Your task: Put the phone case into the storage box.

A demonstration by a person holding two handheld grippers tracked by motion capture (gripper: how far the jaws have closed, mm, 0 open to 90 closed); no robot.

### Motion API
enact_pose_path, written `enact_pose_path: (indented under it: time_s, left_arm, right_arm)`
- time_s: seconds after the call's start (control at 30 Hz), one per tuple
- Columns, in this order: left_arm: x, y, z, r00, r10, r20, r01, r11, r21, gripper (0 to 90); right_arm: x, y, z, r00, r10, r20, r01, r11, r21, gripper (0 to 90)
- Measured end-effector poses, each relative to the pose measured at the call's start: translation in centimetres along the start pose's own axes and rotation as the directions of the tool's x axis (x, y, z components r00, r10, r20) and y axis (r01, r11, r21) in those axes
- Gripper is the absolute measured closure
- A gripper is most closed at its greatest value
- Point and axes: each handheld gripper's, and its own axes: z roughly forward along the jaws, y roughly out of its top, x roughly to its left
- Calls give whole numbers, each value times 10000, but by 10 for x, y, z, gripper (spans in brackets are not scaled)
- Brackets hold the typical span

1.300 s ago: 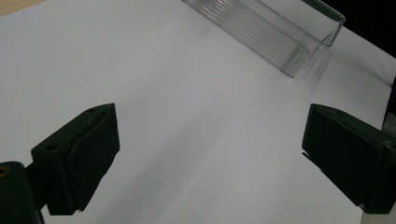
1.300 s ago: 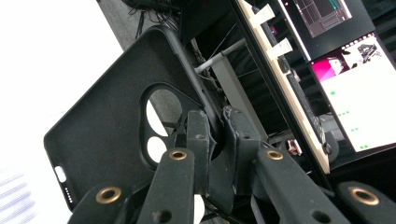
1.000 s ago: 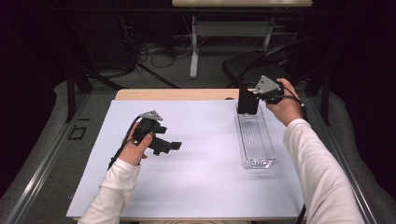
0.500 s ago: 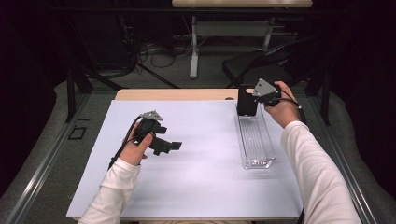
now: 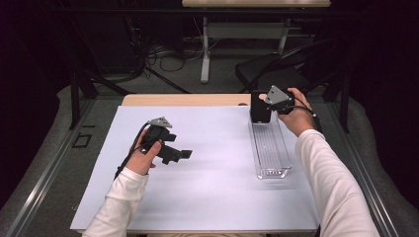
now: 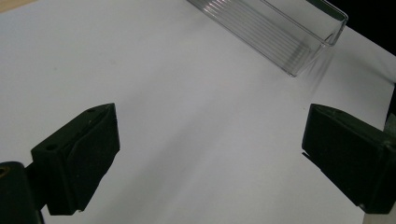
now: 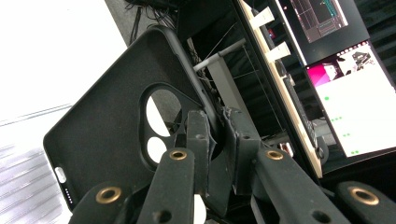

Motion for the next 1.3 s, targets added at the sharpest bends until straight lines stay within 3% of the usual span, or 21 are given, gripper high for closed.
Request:
enact_pose_path:
  time_s: [0.2,0.87,1.3]
  left_arm:
    - [0,0,1,10000,20,-5,-20,10000,23,44]
    - [0,0,1,10000,35,-11,-35,10000,47,44]
    - [0,0,2,10000,56,-6,-56,9999,97,44]
  right_arm:
    - [4,-5,0,9999,166,24,-166,9999,29,815]
    - [11,-2,3,9989,-355,310,356,9994,-24,815]
    - [10,-5,4,9989,-365,305,368,9993,-105,813]
